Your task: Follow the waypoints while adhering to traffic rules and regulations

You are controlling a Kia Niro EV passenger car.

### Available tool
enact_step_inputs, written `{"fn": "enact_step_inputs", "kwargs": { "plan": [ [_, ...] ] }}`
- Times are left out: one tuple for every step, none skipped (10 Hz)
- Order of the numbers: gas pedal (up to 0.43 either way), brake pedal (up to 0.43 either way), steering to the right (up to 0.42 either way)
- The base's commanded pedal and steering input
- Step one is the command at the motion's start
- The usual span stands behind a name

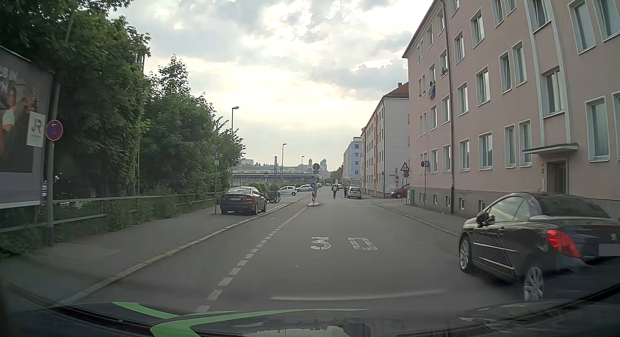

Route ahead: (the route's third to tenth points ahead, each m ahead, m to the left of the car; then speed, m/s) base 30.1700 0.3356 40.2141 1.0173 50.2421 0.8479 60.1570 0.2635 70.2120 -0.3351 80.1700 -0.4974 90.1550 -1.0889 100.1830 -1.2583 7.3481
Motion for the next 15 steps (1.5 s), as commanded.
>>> {"fn": "enact_step_inputs", "kwargs": {
  "plan": [
    [0.000, 0.000, 0.024],
    [0.000, 0.000, 0.024],
    [0.000, 0.000, 0.025],
    [0.000, 0.006, 0.025],
    [0.000, 0.043, 0.025],
    [0.000, 0.079, 0.025],
    [0.000, 0.110, 0.025],
    [0.000, 0.128, 0.024],
    [0.000, 0.134, 0.024],
    [0.000, 0.146, 0.023],
    [0.000, 0.171, 0.022],
    [0.000, 0.177, 0.021],
    [0.000, 0.177, 0.020],
    [0.000, 0.171, 0.017],
    [0.000, 0.171, 0.014]
  ]
}}
